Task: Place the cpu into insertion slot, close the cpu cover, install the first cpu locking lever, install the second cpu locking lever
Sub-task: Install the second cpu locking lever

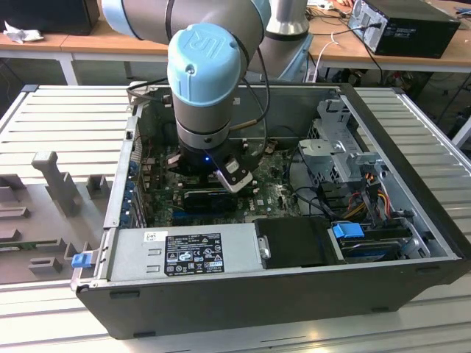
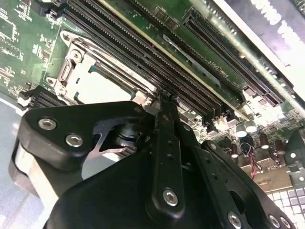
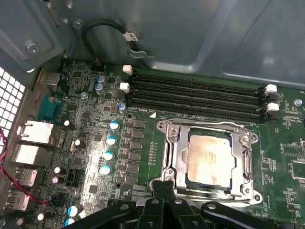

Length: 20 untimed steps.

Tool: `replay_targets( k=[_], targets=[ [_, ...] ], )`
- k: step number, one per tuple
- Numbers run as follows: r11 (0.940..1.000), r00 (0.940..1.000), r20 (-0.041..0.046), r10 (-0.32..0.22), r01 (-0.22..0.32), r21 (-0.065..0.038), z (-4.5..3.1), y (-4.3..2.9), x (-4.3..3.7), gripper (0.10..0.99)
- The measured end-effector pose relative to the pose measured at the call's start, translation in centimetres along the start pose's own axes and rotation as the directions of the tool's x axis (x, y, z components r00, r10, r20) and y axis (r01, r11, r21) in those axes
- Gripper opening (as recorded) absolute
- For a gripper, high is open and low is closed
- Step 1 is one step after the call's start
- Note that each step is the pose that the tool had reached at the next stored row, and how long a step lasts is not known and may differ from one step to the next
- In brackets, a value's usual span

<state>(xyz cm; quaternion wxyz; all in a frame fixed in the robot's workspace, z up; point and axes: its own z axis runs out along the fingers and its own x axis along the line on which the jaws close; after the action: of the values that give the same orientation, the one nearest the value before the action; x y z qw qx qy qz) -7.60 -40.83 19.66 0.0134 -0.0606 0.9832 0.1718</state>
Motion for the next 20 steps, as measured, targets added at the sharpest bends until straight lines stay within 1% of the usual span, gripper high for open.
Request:
replay_targets(
  k=[1,2,4,6,7,10,11,13,14,15,18,20],
  targets=[
    [1.0000,1.0000,0.0008,0.000,0.000,-0.008,0.04,-0.08,0.09,0.106],
    [0.9999,1.0000,0.0014,-0.001,0.001,-0.013,0.08,-0.13,0.18,0.106],
    [0.9995,1.0000,0.0034,-0.001,0.001,-0.031,0.25,-0.22,0.38,0.106],
    [0.9993,1.0000,0.0045,-0.001,0.001,-0.038,0.41,-0.25,0.44,0.106],
    [0.9992,1.0000,0.0046,-0.001,0.001,-0.040,0.46,-0.25,0.51,0.106],
    [0.9992,1.0000,0.0045,-0.001,0.001,-0.041,0.40,-0.22,0.70,0.106],
    [0.9991,1.0000,0.0047,-0.001,0.002,-0.041,0.18,-0.14,0.69,0.106],
    [0.9991,1.0000,0.0046,-0.001,0.002,-0.041,-0.59,0.15,0.66,0.106],
    [0.9992,1.0000,0.0046,-0.001,0.001,-0.041,-1.20,0.37,0.64,0.106],
    [0.9992,1.0000,0.0047,-0.001,0.001,-0.041,-1.37,0.43,0.63,0.106],
    [0.9991,1.0000,0.0047,-0.001,0.001,-0.041,-2.64,0.88,0.56,0.106],
    [0.9992,1.0000,0.0046,-0.001,0.001,-0.041,-3.25,1.10,0.53,0.106]
  ],
)
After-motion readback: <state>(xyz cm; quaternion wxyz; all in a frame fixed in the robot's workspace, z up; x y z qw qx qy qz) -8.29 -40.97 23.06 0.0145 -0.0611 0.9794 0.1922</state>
